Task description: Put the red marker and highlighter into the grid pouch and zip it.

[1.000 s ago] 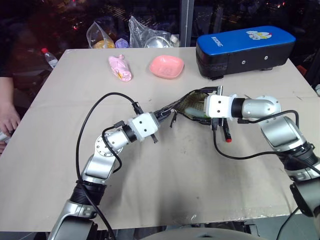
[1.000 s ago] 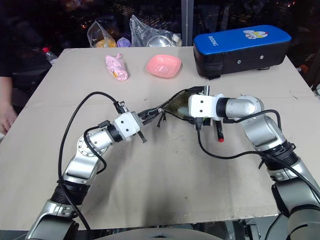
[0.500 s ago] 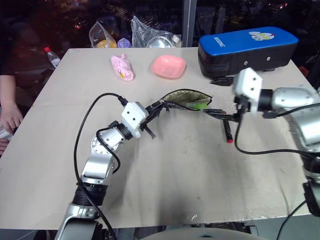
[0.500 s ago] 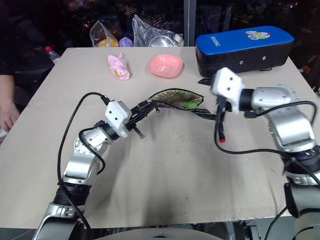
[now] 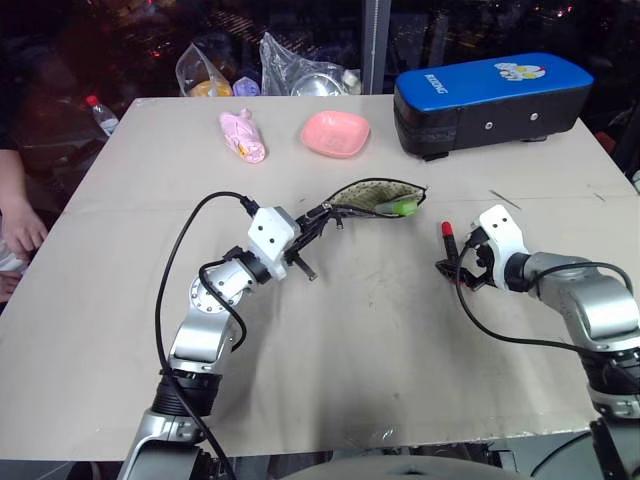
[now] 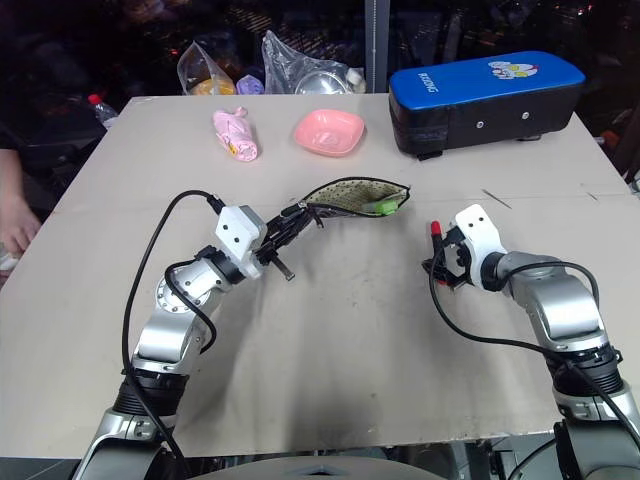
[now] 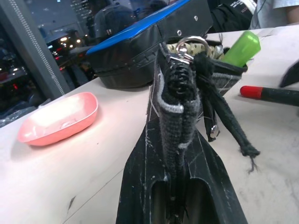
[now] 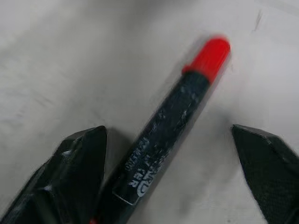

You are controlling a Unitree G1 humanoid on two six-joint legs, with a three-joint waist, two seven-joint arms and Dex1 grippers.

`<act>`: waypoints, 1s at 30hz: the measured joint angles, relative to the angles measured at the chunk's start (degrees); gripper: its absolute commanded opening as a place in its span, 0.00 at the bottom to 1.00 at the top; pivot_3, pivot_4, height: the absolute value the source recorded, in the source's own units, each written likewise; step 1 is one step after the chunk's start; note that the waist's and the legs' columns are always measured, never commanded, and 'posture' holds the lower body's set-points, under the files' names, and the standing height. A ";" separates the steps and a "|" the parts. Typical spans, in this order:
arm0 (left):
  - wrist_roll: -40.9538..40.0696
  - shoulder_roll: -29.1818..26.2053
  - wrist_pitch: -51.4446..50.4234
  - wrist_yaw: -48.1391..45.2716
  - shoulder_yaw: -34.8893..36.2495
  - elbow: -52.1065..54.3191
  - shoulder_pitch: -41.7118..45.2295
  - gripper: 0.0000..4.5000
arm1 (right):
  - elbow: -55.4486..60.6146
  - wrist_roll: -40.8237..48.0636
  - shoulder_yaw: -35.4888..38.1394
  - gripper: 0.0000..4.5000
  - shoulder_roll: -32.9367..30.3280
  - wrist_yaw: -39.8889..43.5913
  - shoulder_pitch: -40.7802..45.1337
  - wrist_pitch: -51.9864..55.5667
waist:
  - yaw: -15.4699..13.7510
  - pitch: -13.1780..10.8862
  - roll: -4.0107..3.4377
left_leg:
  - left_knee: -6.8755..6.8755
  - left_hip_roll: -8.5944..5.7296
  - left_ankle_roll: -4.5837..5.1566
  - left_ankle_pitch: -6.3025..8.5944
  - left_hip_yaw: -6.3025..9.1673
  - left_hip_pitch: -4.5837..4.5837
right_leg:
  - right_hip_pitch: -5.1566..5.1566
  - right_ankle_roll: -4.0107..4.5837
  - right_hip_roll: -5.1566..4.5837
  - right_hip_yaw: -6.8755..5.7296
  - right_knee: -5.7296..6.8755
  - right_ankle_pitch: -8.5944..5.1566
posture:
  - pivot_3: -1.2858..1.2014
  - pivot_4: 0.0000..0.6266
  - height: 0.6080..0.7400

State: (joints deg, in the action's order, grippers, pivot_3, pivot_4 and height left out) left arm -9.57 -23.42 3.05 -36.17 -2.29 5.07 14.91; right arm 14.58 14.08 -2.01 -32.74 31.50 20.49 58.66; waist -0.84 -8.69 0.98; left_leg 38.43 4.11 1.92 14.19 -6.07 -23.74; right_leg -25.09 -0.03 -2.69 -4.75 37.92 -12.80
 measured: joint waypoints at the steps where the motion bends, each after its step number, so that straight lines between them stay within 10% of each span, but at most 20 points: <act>1: 0.34 0.01 0.04 0.00 -0.03 0.00 0.00 0.00 | 0.83 0.10 -0.36 0.51 0.27 -0.26 -0.48 -0.05 | 0.03 0.00 0.00 | 0.00 0.00 0.00 0.00 0.00 0.00 | 0.01 -0.04 0.00 0.00 0.00 -0.02 | 0.52 0.24 1.00; 7: 0.43 0.00 0.10 -0.03 -0.02 0.00 0.03 0.00 | 1.71 0.11 -1.39 0.05 -1.21 -0.58 -0.48 -0.25 | -0.04 0.00 0.01 | 0.01 -0.02 0.00 0.00 0.04 -0.01 | 0.02 -0.05 -0.02 -0.02 0.01 -0.03 | 0.52 0.24 1.00; 17: 0.45 -0.32 0.17 -0.25 0.00 0.01 -0.01 0.00 | 4.06 7.24 3.86 0.05 -20.01 22.86 8.81 -15.04 | 0.45 -0.08 -0.05 | -0.07 0.05 0.01 0.01 0.06 0.04 | -0.03 -0.15 0.15 0.04 -0.05 -0.11 | 0.52 0.24 1.00; 30: 2.93 -0.93 2.88 -1.49 -2.13 0.01 0.66 0.00 | -7.26 -15.33 -21.45 0.05 -13.85 31.80 29.90 -44.47 | 0.19 -0.08 0.00 | 0.03 0.02 -0.01 -0.01 -0.08 -0.02 | -0.04 0.03 -0.01 0.04 -0.04 0.01 | 0.52 0.24 1.00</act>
State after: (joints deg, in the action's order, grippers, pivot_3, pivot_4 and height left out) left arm -6.63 -24.35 5.93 -37.66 -4.42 5.09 15.57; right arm 7.32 -1.25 -23.46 -46.58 63.29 50.39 14.19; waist -0.65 -8.77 0.98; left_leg 38.46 4.14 1.91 14.18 -6.15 -23.77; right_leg -25.13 0.00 -2.70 -4.71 37.88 -12.79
